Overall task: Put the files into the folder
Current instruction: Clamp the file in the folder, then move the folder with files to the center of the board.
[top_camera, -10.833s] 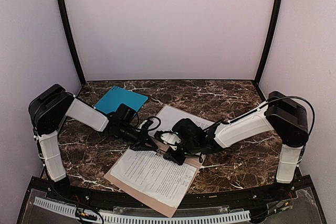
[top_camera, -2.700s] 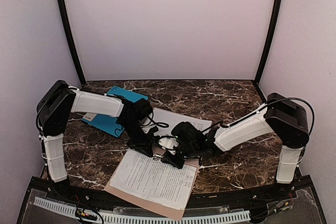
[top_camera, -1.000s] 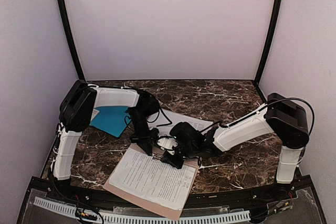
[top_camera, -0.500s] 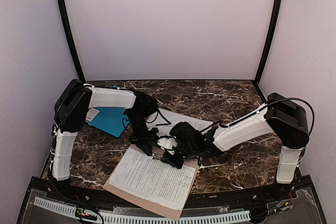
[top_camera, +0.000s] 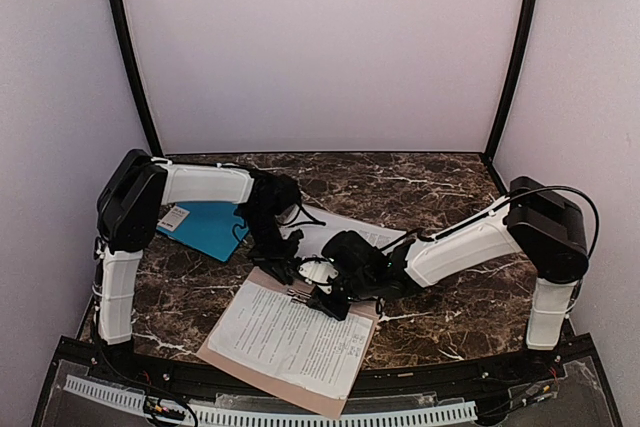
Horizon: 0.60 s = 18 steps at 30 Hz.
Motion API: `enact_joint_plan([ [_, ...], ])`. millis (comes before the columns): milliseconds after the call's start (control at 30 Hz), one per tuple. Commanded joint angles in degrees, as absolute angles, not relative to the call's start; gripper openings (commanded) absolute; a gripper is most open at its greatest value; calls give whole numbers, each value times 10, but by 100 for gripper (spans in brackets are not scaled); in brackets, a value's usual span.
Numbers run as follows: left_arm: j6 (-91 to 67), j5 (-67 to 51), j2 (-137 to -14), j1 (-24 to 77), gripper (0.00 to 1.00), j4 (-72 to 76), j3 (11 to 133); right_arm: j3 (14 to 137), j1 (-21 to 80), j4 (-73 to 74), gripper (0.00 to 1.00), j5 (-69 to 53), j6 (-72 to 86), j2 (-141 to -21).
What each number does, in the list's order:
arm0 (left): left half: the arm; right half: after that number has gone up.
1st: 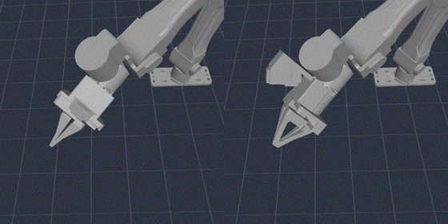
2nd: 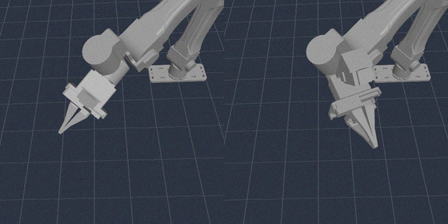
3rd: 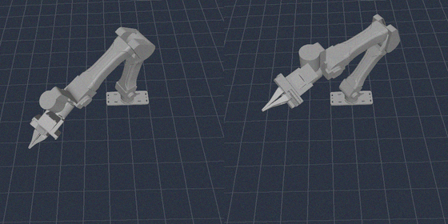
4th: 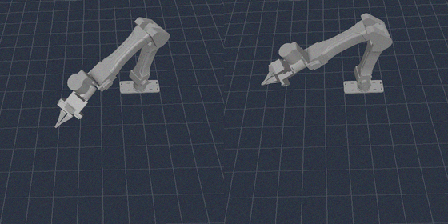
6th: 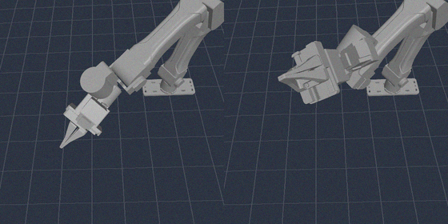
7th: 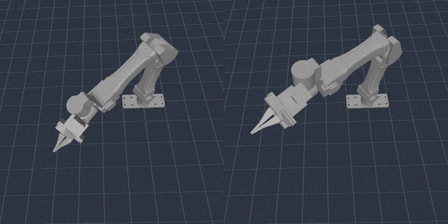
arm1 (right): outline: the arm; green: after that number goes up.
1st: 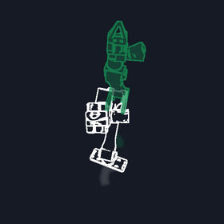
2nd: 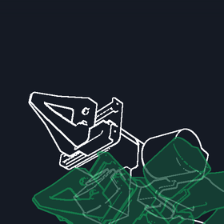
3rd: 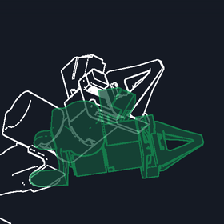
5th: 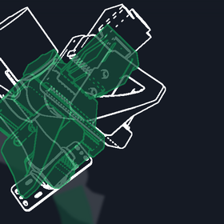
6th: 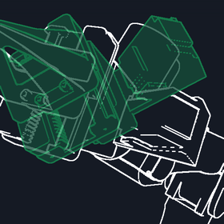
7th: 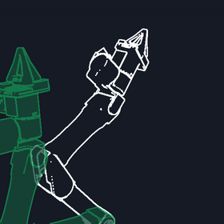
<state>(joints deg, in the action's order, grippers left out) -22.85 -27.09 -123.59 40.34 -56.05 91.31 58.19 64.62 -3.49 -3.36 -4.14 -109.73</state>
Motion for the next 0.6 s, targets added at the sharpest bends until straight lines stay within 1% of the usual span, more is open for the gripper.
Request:
enact_joint_plan([
  [0, -217, -214, -1216, 394, 13, -516, 905, 559, 649, 80, 21, -23, -56, -1135],
  [267, -200, -222, -1190, 391, 19, -503, 899, 560, 649, 85, 21, -24, -60, -1135],
  [400, -184, -216, -1150, 391, 22, -478, 878, 563, 646, 95, 21, -30, -73, -1129],
  [500, -178, -185, -1105, 389, 26, -462, 851, 565, 640, 114, 23, -40, -94, -1116],
  [567, -175, -165, -1082, 385, 29, -452, 831, 568, 632, 130, 26, -44, -107, -1106],
])
